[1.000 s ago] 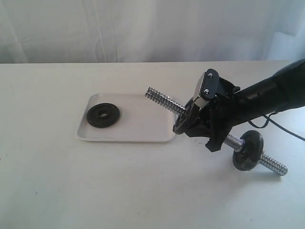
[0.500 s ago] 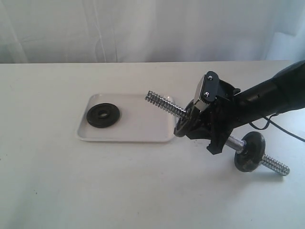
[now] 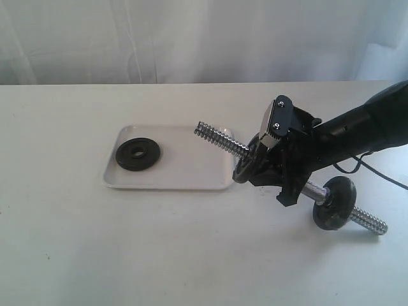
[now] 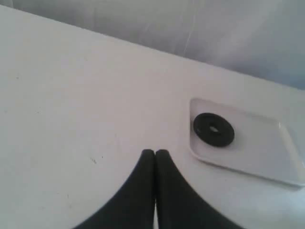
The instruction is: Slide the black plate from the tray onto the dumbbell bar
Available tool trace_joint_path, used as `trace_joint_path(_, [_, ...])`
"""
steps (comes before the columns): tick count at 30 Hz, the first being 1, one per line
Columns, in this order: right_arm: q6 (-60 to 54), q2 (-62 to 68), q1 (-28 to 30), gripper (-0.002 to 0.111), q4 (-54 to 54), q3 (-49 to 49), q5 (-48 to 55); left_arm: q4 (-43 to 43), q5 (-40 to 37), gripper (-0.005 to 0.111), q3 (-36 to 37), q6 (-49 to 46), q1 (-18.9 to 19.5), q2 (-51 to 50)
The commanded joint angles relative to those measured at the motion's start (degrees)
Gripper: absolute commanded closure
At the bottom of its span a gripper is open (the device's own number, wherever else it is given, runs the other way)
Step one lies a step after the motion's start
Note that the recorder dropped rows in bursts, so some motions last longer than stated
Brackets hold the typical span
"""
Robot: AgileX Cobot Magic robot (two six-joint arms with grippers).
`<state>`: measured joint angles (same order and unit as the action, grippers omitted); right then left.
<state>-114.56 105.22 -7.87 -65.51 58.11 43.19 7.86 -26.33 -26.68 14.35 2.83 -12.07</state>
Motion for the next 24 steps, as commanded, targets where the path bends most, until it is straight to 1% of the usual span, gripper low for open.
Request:
trace_joint_path(1, [-0.69,-2.79,0.52,0.108,-5.37,1.16,3.04,0.63,-5.84,0.107,-7.25,-5.68,-0.16,-9.97])
trace_joint_path(7, [-0.69,-2.79,0.52,0.108,-5.37,1.16,3.04,0.63,-6.72,0.107,-14.45,-9.58,-0.16,-23.83])
trace_joint_path(10, [-0.69,-2.79,0.52,0.108,-5.37,1.16,2.94,1.15,-8.43,0.106,-17.98,-11.87,-0.16,-30.76])
trace_joint_path(12, [-0.69,-2.79,0.52,0.108,-5.37,1.16,2.81,2.67,-9.19,0.099,-20.16,-13.94,-0.16,-35.16])
trace_joint_path(17, [-0.69,-2.79,0.52,0.108,-5.19,1.16,2.81,9.35,-8.89,0.070,-24.16,-19.55,-0.16,-45.79])
trace_joint_path(21, [-0.69,-2.79,0.52,0.108,-4.42,1.16,2.81,15.30,-8.64,0.058,-27.45,-23.74,-0.16,-52.44])
trace_joint_path(24, [-0.69,-2.79,0.52,0.108,-4.42,1.16,2.81,19.67,-9.83,0.049,-30.00,-28.97,-0.16,-57.52])
